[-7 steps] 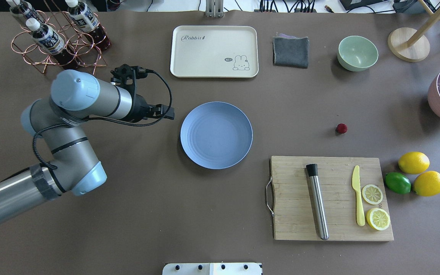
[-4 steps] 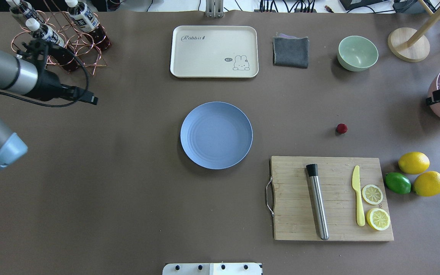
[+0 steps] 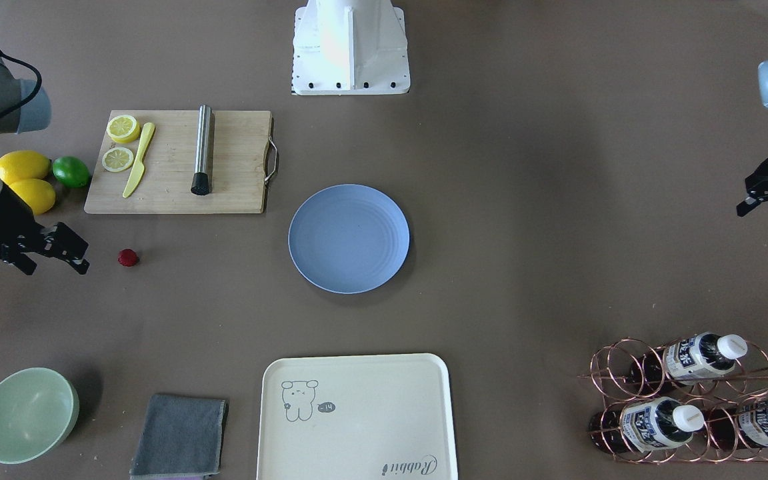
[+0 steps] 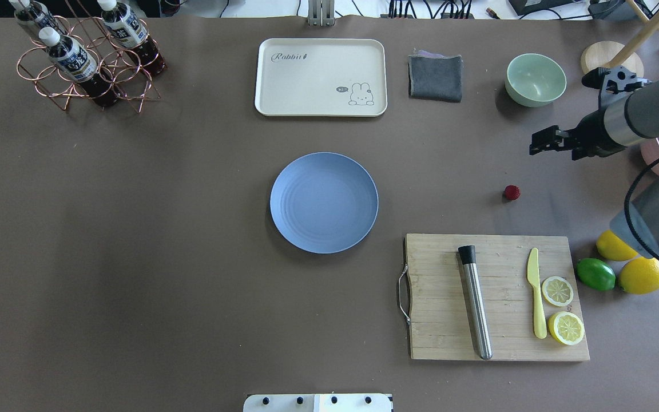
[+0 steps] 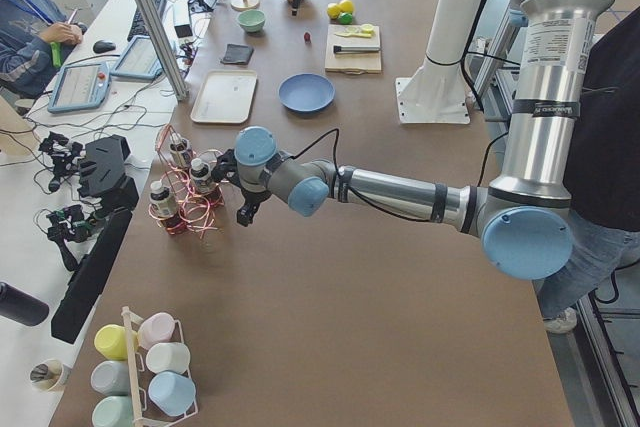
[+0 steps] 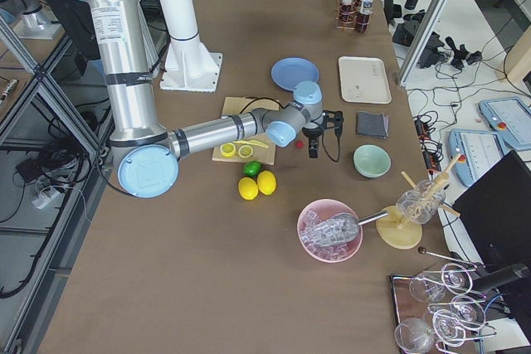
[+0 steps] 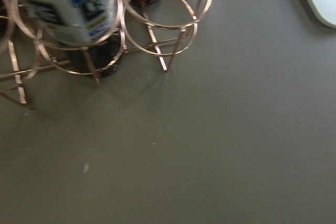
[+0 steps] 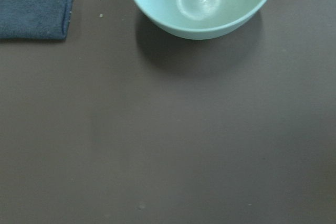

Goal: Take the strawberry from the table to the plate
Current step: 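Lower the right gripper onto the red strawberry and close it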

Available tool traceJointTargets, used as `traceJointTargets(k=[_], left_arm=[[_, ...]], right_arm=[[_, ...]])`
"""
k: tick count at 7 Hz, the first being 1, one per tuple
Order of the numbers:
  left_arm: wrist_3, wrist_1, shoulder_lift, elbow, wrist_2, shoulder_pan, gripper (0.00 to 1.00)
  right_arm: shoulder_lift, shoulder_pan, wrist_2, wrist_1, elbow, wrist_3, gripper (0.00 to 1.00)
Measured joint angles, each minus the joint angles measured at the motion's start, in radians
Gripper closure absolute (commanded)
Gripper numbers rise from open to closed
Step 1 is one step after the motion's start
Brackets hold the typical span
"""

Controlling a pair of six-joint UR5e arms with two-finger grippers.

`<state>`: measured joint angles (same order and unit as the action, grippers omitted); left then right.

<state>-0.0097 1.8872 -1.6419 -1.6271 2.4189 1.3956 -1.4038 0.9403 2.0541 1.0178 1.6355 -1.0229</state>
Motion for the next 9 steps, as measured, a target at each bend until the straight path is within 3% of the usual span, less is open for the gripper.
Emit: traceJointTargets(k=[1, 3, 5, 6, 7, 8, 9], left_arm=[[0.126, -0.126, 0.006, 0.006, 0.002, 0.064, 0.02], [0.202, -0.313, 0.010, 0.020, 0.010, 0.116, 0.02], [0.211, -0.355, 0.010, 0.016, 0.015, 0.122, 0.02], [0.212, -0.358, 0.010, 0.013, 0.015, 0.123, 0.02], [0.213, -0.359, 0.010, 0.011, 0.016, 0.123, 0.02], [0.213, -0.359, 0.010, 0.011, 0.017, 0.123, 0.02], [0.214, -0.359, 0.010, 0.010, 0.017, 0.123, 0.02]], right_arm=[[0.015, -0.054, -0.049, 0.003, 0.000, -0.043, 0.00], [0.021, -0.128, -0.119, 0.005, 0.000, -0.076, 0.00], [0.014, -0.174, -0.180, 0.006, 0.000, -0.079, 0.03], [0.009, -0.183, -0.189, 0.007, -0.001, -0.079, 0.27], [0.007, -0.188, -0.198, 0.007, -0.002, -0.080, 0.65], [0.005, -0.191, -0.208, 0.007, -0.003, -0.081, 0.86], [0.003, -0.192, -0.213, 0.007, -0.002, -0.082, 1.00]])
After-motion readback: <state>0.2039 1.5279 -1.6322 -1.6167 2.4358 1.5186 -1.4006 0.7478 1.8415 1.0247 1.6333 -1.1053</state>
